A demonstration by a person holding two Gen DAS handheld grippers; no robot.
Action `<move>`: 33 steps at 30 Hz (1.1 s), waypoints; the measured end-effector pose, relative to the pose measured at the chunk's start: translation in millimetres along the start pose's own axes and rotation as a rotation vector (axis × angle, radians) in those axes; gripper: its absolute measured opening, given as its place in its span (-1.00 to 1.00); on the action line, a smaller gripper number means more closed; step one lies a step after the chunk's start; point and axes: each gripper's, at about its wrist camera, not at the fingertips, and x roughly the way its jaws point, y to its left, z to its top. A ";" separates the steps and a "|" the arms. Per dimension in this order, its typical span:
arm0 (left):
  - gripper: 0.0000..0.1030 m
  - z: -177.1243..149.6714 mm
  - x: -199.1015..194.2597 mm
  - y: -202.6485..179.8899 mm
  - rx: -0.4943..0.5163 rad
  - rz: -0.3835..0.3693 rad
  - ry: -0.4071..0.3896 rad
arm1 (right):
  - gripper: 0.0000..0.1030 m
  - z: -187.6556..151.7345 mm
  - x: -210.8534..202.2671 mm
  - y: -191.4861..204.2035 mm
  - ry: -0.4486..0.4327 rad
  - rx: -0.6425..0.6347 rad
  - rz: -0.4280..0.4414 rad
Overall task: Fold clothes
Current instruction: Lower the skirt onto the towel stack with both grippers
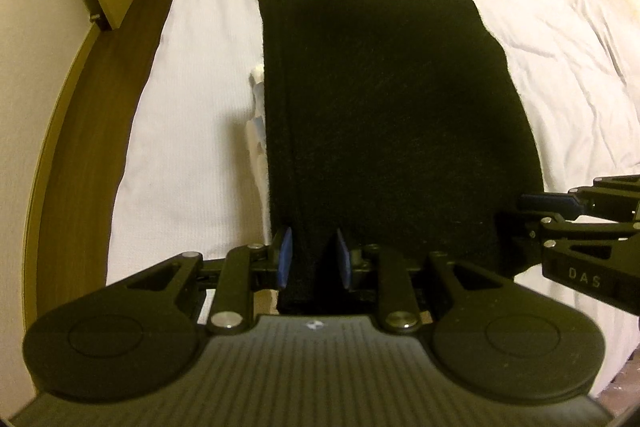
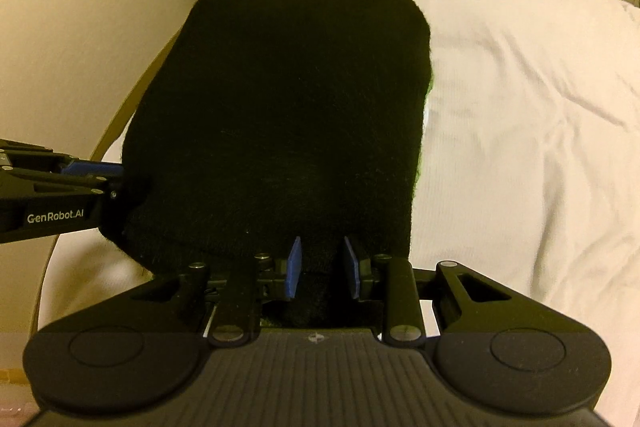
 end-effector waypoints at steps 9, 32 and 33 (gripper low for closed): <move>-0.59 57.3 -30.2 3.4 0.001 -0.061 -0.084 | -0.41 51.6 -35.9 -10.3 -0.132 0.049 0.021; -0.56 130.7 26.5 9.3 0.021 -0.055 -0.071 | -0.31 143.4 17.0 -20.5 -0.170 0.057 0.007; -0.57 138.2 26.3 9.6 0.023 -0.054 -0.083 | -0.31 151.8 20.8 -23.3 -0.177 0.057 0.002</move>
